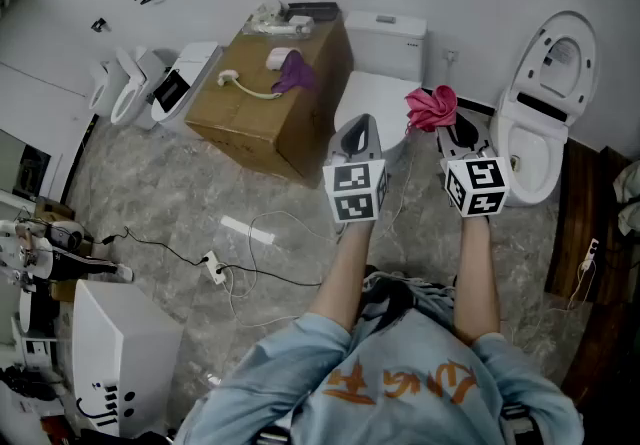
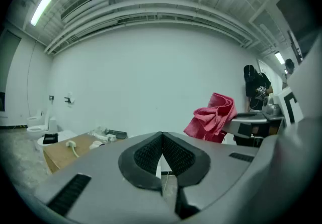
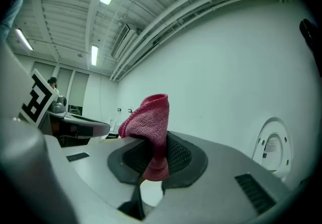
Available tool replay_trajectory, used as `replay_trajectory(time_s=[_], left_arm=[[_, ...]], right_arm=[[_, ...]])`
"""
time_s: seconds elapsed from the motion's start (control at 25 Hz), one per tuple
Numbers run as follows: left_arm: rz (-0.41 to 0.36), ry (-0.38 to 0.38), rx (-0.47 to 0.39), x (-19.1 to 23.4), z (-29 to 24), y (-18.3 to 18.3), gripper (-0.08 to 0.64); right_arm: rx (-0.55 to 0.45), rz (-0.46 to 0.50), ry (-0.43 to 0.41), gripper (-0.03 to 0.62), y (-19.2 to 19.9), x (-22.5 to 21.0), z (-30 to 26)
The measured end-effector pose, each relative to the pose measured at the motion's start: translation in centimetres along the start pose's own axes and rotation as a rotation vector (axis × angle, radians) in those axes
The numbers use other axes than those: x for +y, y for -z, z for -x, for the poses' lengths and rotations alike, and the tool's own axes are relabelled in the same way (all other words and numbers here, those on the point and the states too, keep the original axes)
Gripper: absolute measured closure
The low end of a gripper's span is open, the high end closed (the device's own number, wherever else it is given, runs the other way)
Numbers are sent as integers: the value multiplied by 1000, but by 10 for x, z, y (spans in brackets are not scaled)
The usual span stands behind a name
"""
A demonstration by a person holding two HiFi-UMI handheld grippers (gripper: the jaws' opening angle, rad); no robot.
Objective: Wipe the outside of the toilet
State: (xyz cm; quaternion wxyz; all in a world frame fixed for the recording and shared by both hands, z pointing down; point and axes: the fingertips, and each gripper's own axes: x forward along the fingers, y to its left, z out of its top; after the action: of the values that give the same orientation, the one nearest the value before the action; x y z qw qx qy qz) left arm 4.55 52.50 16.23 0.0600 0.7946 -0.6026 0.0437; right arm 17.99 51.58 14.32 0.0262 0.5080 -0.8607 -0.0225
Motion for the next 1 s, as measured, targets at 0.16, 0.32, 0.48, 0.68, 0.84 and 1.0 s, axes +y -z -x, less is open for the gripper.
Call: replay_trajectory(time_s=[0.16,0.32,0.48,0.68,0.84,1.0], left_arm=[[-17,2,8,11,-1,-1,535],[22,4,63,22,-4,14,535],[35,-6,45,30,-2,9,535],[47,8,33,29,-4,2,535],[2,14,36,28,-9,2,535],[14,4,53,35,-13,11,535]], right_arm=[[-8,-15,-10,523,4,5,-10],[-55,-55,-10,523,1,10,-16],[-26,-42,25,523,3,2,-18],[-27,-57,62,523,-2,-13,-18],[-34,-70,59,523,-5,-16,-26],[-62,-87,19,523,-16,-10,-34]])
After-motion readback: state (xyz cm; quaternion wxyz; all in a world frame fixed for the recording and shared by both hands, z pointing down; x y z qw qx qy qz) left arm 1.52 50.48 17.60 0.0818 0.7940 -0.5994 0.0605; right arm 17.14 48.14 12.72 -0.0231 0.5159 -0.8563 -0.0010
